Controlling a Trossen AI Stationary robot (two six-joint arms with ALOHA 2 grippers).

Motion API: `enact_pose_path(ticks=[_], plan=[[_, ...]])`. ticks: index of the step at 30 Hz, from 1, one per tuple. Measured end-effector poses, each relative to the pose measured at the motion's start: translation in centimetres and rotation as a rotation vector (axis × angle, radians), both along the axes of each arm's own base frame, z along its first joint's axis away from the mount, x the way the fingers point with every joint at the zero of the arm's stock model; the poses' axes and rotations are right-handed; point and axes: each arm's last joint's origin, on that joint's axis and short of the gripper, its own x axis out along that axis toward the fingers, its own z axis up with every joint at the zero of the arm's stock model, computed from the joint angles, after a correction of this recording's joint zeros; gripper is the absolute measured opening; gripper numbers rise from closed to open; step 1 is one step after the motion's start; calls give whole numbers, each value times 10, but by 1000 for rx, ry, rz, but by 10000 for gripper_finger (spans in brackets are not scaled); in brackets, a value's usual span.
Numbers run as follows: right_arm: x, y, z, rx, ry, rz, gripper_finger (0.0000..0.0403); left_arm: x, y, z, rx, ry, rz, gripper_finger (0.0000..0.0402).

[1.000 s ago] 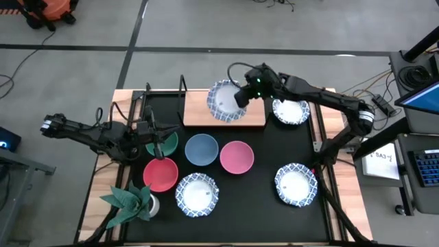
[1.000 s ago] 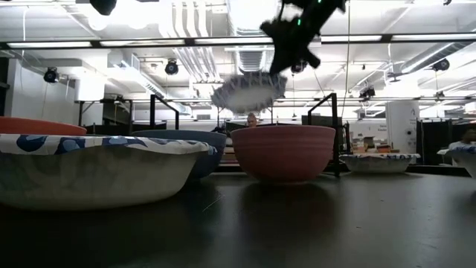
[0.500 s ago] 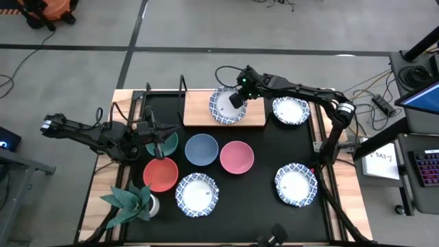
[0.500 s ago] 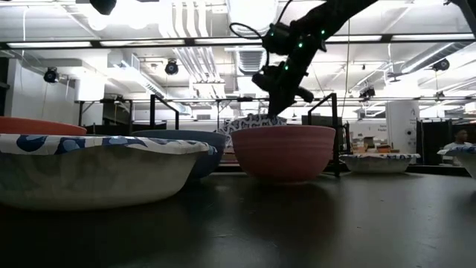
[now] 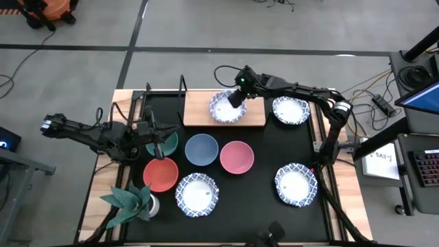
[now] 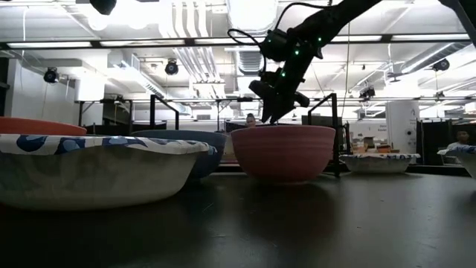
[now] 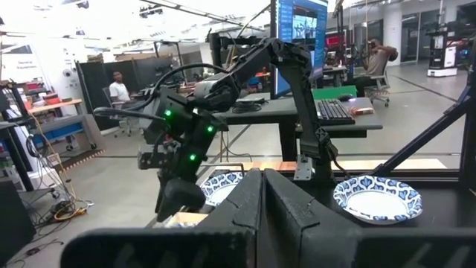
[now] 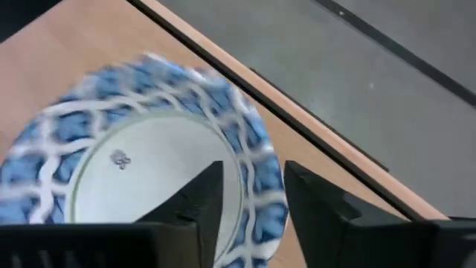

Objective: Place and stack bowls onto a shelf
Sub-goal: Put the white bowl on the shelf

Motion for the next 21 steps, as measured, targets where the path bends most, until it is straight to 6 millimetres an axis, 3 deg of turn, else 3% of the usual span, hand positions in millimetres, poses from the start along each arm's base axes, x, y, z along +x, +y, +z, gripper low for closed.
enact_pose_path(ticks=[6,15,21], plan=[[-14,19,18,4,90,88,136,0,0,0,0,0,0,0],[-18,34,-5,101,318,114,20,0,0,0,0,1,0,0],[-17,32,-14,79,376,84,12,0,0,0,0,2,0,0]])
